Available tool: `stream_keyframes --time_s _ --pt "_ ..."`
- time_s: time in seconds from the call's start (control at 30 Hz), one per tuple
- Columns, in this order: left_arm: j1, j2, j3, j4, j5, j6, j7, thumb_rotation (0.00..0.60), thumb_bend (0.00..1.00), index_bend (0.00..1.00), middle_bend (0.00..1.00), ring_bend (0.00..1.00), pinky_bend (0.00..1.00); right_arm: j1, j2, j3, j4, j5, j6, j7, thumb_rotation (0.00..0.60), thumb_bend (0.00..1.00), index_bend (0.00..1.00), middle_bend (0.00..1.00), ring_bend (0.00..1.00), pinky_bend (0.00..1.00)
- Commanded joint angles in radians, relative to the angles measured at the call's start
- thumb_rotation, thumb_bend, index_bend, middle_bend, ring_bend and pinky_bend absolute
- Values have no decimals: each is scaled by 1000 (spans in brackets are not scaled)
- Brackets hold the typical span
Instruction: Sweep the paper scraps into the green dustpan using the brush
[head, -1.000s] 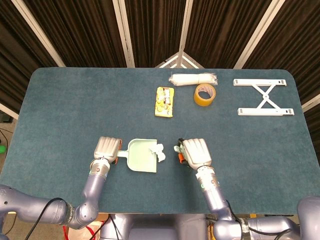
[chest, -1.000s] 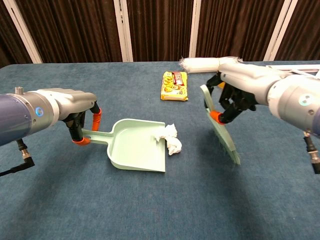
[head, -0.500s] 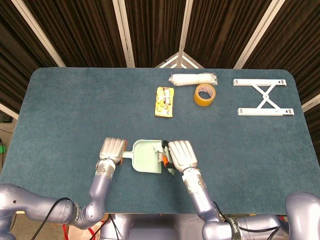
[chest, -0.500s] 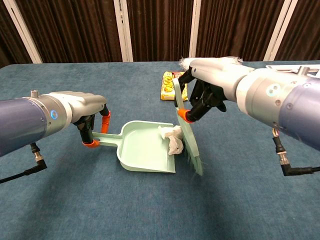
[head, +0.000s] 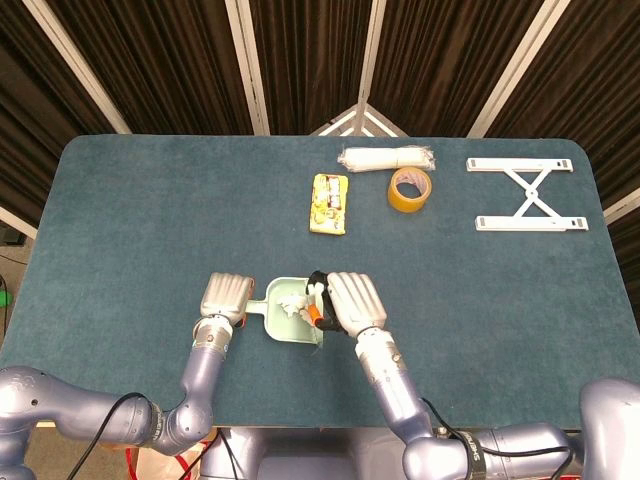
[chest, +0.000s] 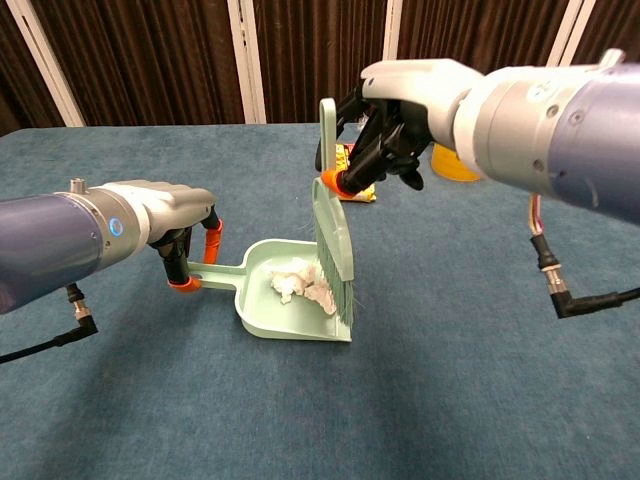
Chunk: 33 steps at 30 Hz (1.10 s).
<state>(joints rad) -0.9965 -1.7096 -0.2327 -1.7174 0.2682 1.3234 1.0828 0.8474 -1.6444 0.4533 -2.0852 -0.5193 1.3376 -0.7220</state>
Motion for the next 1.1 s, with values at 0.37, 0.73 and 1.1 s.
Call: stream_keyframes --time_s 0.37,0.73,1.1 --pt "-1 -2 1 -19 6 13 0 600 601 627 1000 1000 1000 -30 76 -73 53 -9 26 2 600 634 901 856 923 781" --pt "-11 -29 -11 -23 -1 27 4 600 601 626 1000 1000 1000 -27 0 -142 86 -27 37 16 600 634 904 857 923 781" --pt "-14 -46 -13 -10 -5 25 4 600 601 626 1000 1000 1000 3 -66 -71 56 32 39 49 600 635 909 857 924 781"
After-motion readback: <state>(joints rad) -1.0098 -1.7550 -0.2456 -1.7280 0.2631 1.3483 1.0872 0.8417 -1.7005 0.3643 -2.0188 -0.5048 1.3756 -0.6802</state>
